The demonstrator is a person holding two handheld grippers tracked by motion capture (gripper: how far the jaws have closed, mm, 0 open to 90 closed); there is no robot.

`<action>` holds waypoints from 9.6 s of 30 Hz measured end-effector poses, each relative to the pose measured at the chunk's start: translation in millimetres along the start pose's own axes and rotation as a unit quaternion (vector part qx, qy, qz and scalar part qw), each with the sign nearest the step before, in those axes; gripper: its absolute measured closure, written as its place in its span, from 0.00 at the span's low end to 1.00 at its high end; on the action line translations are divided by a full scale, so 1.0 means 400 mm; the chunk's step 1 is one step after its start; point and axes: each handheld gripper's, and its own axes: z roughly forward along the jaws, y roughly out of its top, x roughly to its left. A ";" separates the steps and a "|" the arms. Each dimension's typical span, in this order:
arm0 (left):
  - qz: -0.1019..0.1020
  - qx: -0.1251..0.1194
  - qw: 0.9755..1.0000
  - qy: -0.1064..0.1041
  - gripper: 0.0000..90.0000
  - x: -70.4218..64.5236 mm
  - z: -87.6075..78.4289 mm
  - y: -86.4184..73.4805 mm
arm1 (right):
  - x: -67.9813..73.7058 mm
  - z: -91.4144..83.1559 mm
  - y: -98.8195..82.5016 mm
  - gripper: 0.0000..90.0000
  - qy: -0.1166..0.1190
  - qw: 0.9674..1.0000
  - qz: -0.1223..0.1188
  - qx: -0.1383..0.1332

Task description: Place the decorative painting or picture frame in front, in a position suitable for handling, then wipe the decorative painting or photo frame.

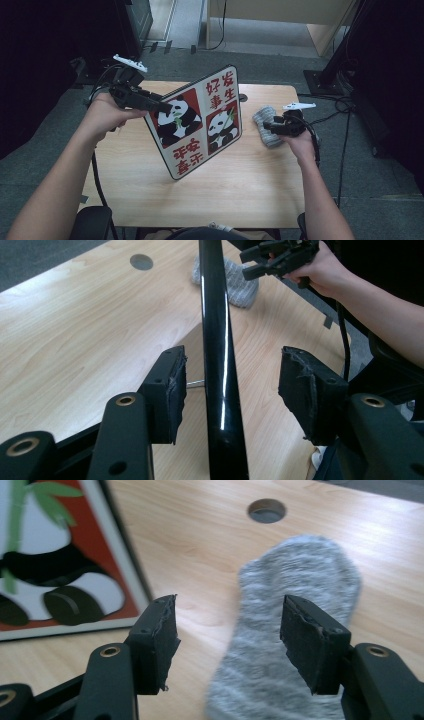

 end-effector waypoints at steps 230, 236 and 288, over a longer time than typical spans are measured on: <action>-0.019 -0.120 0.992 -0.017 0.87 0.028 0.131 -0.268 | 0.199 0.002 0.234 0.75 0.075 0.994 -0.074 -0.014; -0.020 -0.121 0.992 -0.014 0.88 0.027 0.132 -0.268 | 0.196 0.009 0.213 0.75 0.072 0.995 -0.067 -0.010; -0.021 -0.122 0.992 -0.019 0.87 0.027 0.132 -0.270 | 0.193 0.098 0.056 0.75 0.060 0.994 -0.048 0.074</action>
